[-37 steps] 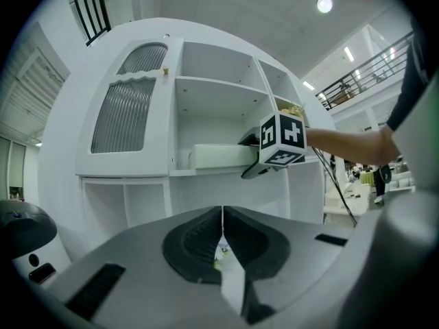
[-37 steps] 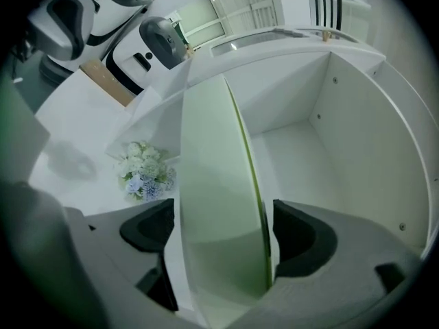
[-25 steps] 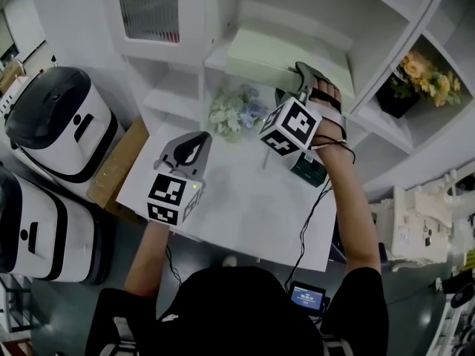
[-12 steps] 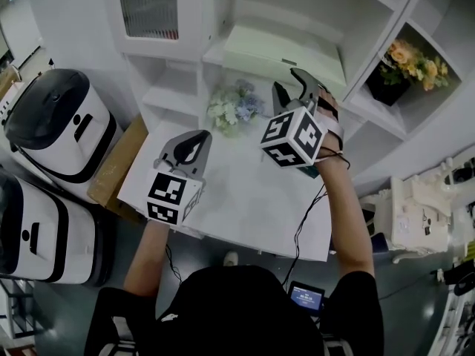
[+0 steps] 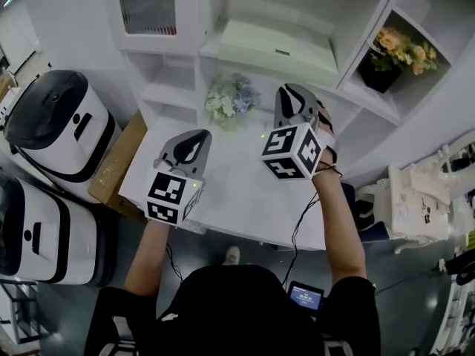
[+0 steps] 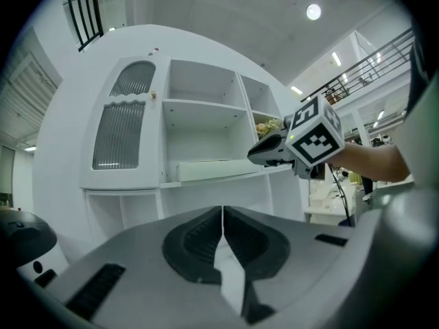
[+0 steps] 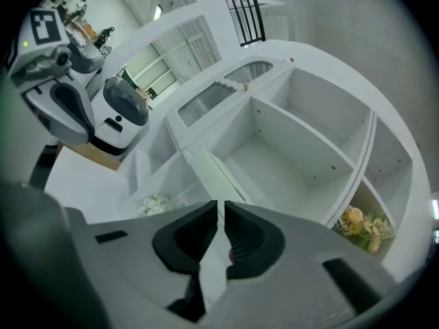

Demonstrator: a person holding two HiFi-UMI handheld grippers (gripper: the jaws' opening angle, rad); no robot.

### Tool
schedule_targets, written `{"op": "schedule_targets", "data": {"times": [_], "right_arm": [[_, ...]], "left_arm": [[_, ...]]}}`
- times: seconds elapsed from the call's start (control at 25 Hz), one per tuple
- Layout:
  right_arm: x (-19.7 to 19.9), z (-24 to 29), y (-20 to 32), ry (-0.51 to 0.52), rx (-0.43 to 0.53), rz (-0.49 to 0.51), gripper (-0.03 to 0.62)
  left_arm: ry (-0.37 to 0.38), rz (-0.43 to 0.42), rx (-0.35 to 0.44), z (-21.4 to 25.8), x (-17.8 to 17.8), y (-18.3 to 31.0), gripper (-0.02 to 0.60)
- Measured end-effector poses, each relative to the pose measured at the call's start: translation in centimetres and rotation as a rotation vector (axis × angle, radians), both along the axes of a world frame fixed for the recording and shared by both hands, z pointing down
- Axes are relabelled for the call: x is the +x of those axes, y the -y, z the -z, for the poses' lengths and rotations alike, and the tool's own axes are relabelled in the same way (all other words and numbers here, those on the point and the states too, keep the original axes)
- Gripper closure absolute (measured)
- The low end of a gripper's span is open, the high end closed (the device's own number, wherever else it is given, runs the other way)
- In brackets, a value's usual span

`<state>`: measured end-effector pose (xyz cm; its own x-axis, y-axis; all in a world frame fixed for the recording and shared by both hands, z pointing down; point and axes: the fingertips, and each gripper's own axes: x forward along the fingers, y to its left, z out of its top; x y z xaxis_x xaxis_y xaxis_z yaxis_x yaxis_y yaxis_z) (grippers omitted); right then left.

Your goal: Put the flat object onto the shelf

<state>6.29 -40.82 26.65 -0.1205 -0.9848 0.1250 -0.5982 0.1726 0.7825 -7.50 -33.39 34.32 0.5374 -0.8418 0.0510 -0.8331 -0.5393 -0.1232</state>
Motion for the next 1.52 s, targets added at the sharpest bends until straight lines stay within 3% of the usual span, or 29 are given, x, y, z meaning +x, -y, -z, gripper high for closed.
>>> {"op": "schedule_targets", "data": {"times": [0.12, 0.44, 0.92, 1.52], "right_arm": [[0.3, -0.7, -1.4, 0.039, -0.007, -0.014, 0.591], [-0.3, -3.5, -5.7, 0.179, -0.052, -0.002, 0.594], [-3.3, -4.8, -12.8, 0.474, -0.044, 0.107, 0.594], [-2.0, -7.7, -16.5, 0.587, -0.091, 0.106, 0.594]], "left_arm": [[0.001, -0.009, -0.001, 0.1, 0.0, -1.0, 0.572], [0.011, -0.015, 0.002, -0.2, -0.7, -3.9, 0.572], [0.014, -0.014, -0.019, -1.2, -2.5, -8.9, 0.572], [0.002, -0.032, -0.008, -1.2, -1.1, -11.2, 0.572]]}}
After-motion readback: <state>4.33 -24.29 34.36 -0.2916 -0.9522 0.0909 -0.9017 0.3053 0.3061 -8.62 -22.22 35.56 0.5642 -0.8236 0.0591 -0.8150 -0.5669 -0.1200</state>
